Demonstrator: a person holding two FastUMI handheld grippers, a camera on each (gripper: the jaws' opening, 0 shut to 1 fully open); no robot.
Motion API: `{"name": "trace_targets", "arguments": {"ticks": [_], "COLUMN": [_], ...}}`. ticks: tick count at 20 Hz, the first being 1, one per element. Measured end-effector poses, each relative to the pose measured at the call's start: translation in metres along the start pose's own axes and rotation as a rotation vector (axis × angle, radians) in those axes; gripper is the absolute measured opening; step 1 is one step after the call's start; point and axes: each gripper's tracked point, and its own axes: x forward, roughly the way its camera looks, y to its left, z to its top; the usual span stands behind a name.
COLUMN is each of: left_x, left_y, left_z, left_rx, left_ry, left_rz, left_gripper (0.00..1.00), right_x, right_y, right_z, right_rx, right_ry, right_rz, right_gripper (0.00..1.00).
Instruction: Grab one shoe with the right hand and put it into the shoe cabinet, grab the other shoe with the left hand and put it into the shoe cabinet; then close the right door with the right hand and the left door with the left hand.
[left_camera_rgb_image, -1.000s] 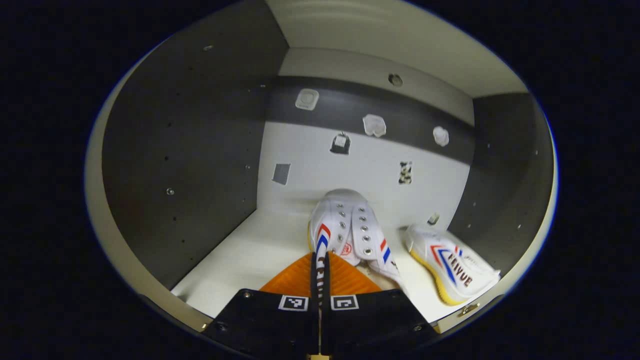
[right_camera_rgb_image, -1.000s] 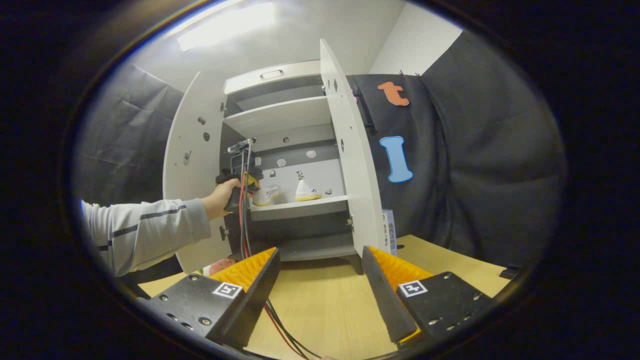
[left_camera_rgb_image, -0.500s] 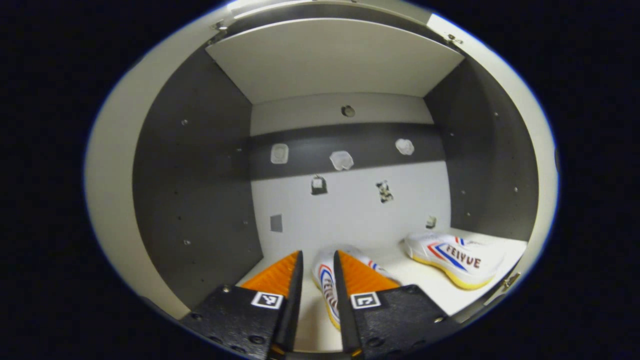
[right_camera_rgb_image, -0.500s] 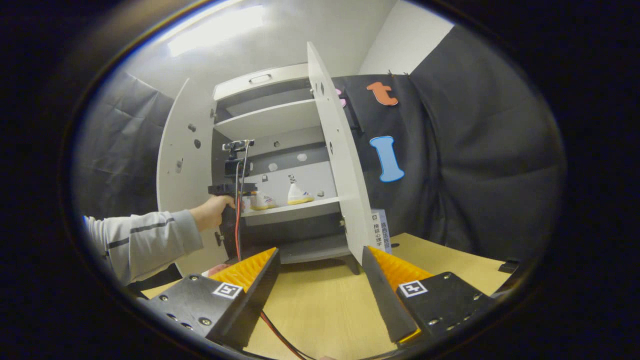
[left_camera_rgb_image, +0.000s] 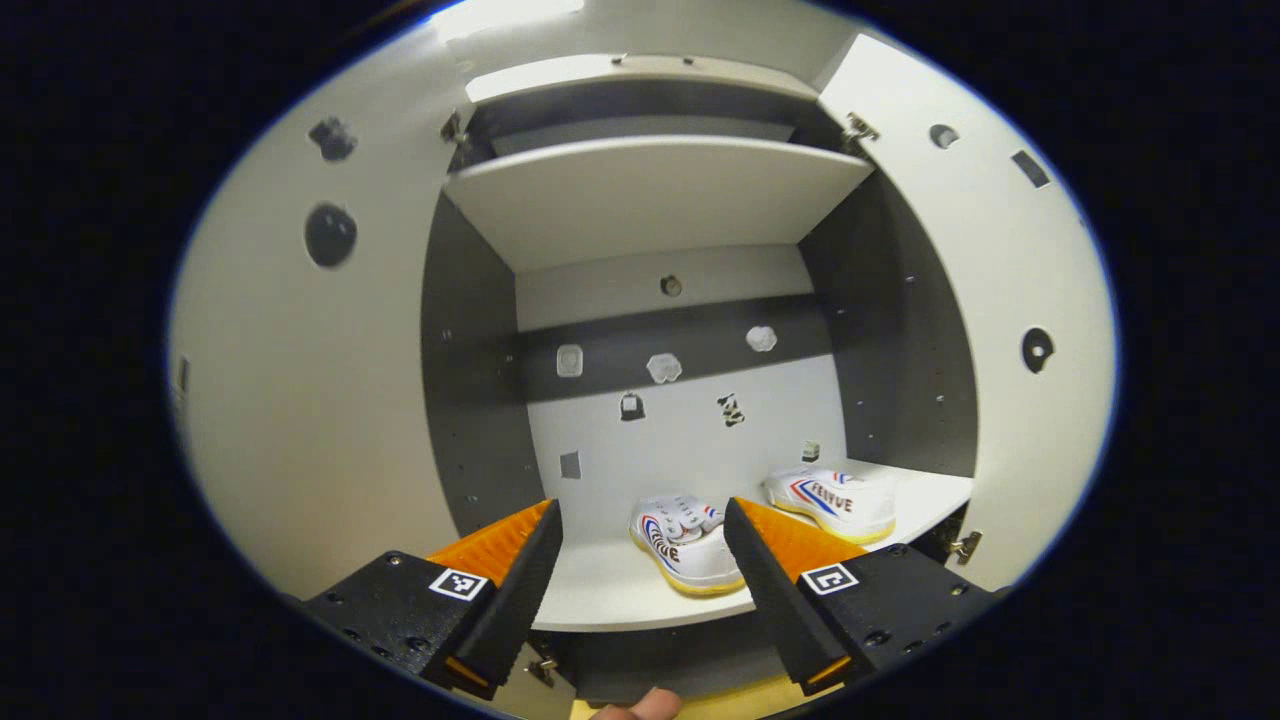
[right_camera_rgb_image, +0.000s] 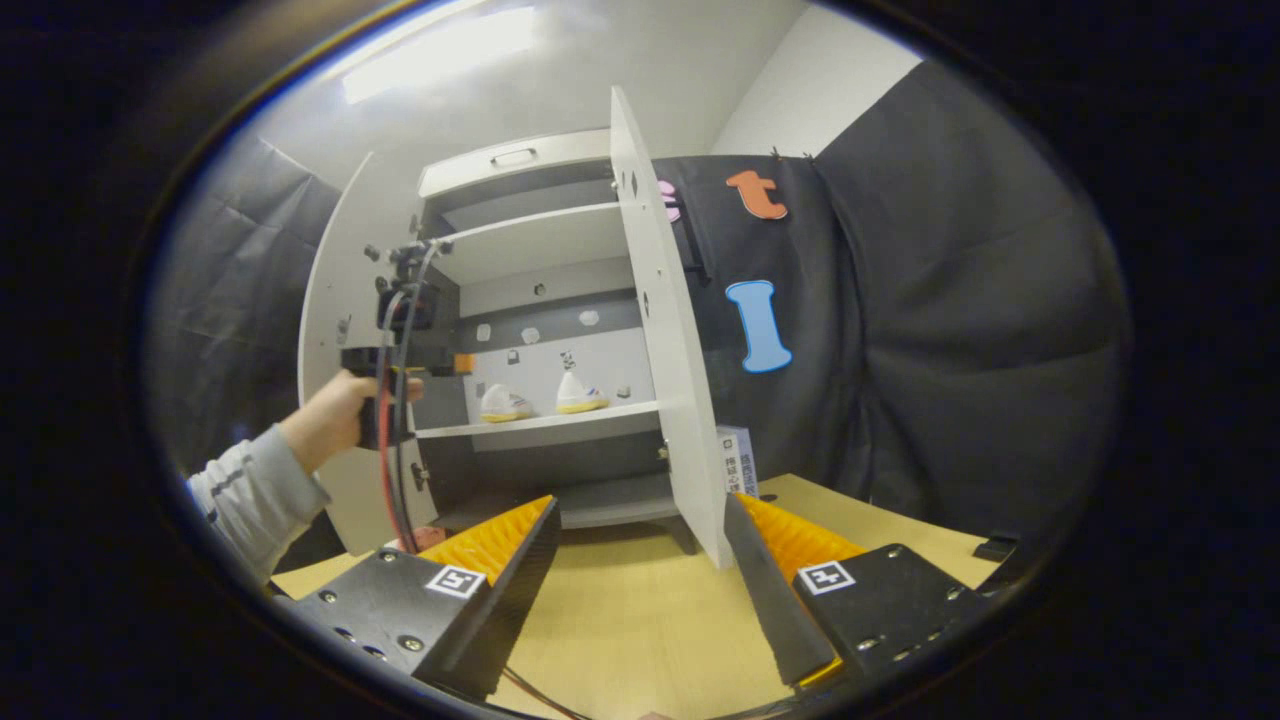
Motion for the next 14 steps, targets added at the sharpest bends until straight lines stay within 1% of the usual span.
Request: {"name": "trace_targets", "arguments": {"ticks": [1,3,5,7,8,10,12,13,14], "left_x": [-0.025,-0.066,-0.109,-0.144,-0.158,-0.187,-0.216,-0.228,-0.24], "left_y": [-0.006,0.0,0.006,0.007,0.012,0.028,0.032,0.032,0.033], "left_z": [0.01,0.021,0.019,0.017,0.016,0.005,-0.004,-0.011,-0.02], "left_rx": [0.001,0.011,-0.011,-0.034,-0.035,-0.041,-0.078,-0.105,-0.128], "left_ry": [-0.028,-0.053,-0.031,-0.013,-0.007,0.029,0.052,0.061,0.084], "left_rz": [-0.03,-0.025,-0.021,-0.065,-0.076,-0.069,-0.085,-0.099,-0.111], "left_gripper": [0.98,0.97,0.97,0.97,0.97,0.97,0.97,1.0,0.98], "right_x": [0.001,0.0,0.002,0.004,0.004,0.004,0.009,0.013,0.018], "right_y": [-0.001,-0.003,-0.005,-0.008,-0.01,-0.004,-0.022,-0.035,-0.048], "right_z": [0.002,0.008,0.014,0.022,0.028,0.037,0.051,0.062,0.075], "right_rx": [-0.008,-0.019,-0.031,-0.055,-0.069,-0.07,-0.098,-0.121,-0.14], "right_ry": [-0.001,0.001,0.006,0.007,0.004,0.025,0.049,0.048,0.039], "right_rz": [-0.006,-0.011,-0.01,-0.011,-0.005,0.058,0.064,0.049,0.034], "right_gripper": [0.98,0.98,0.98,0.97,0.98,0.98,0.98,0.97,0.98]}}
